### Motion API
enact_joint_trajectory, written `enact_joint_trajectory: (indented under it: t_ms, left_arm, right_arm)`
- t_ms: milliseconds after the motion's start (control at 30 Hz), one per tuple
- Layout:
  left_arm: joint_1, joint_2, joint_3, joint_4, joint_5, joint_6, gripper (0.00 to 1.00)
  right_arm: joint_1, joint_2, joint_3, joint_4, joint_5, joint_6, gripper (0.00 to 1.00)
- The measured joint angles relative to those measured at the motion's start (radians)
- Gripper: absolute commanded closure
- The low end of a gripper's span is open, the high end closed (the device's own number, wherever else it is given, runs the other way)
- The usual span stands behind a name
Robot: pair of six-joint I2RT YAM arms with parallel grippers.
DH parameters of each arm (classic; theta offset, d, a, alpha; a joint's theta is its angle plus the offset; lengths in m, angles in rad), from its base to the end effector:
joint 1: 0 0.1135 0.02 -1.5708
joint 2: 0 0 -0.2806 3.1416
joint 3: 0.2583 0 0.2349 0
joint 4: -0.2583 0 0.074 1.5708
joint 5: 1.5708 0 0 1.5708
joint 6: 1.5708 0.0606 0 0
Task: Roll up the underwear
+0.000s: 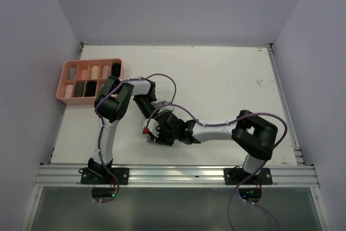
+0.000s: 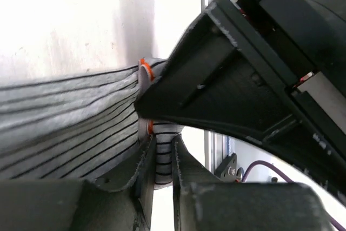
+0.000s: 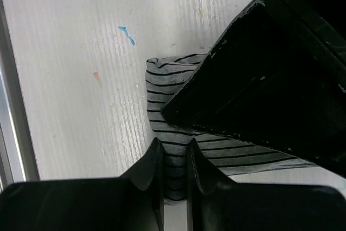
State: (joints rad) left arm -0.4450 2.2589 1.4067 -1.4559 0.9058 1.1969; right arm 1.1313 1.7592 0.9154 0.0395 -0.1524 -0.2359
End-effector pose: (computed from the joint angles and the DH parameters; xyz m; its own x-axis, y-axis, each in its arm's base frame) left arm 0.2665 -0.1799 0.1163 -0.4413 0.8469 -0.2968 0.5446 -0.0101 -0.8386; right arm 0.1454 0.3308 0.1629 -0.0785 -0.7099 -0.7000 -0.9849 0.1639 -0.0558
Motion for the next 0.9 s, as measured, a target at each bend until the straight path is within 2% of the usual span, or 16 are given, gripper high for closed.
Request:
enact_joint_trajectory:
  t_ms: [33,133,233,467,567,633,800,900]
  left_arm:
    - [0.002,-0.001,0.000,-0.001,-0.002,-0.003,0.75]
    - [0.013,-0.001,0.010,-0.002,-0.005,-0.010,0.65]
    - [0.024,-0.002,0.064,-0.005,-0.026,-0.016,0.60]
    - [0.139,-0.046,0.377,0.110,-0.073,-0.080,0.56]
    - [0.218,-0.134,0.435,0.193,-0.061,-0.132,0.55]
    - [0.269,-0.219,0.406,0.265,-0.045,-0.168,0.50]
    - [0.388,-0.541,0.187,0.460,-0.032,-0.222,0.39]
    - [0.399,-0.700,0.092,0.526,-0.021,-0.256,0.23]
  right_arm:
    - [0.000,-0.001,0.001,0.000,-0.002,0.002,1.00]
    - [0.000,-0.002,0.001,0.004,-0.009,0.007,1.00]
    - [-0.003,-0.003,0.001,0.005,-0.019,0.008,1.00]
    - [-0.008,-0.006,-0.005,-0.010,-0.121,0.043,1.00]
    - [-0.027,0.011,0.002,-0.011,-0.192,0.076,1.00]
    - [-0.052,0.043,0.029,-0.011,-0.259,0.112,1.00]
    - [-0.135,0.147,0.107,-0.010,-0.459,0.220,1.00]
    - [-0.184,0.209,0.147,-0.012,-0.584,0.278,1.00]
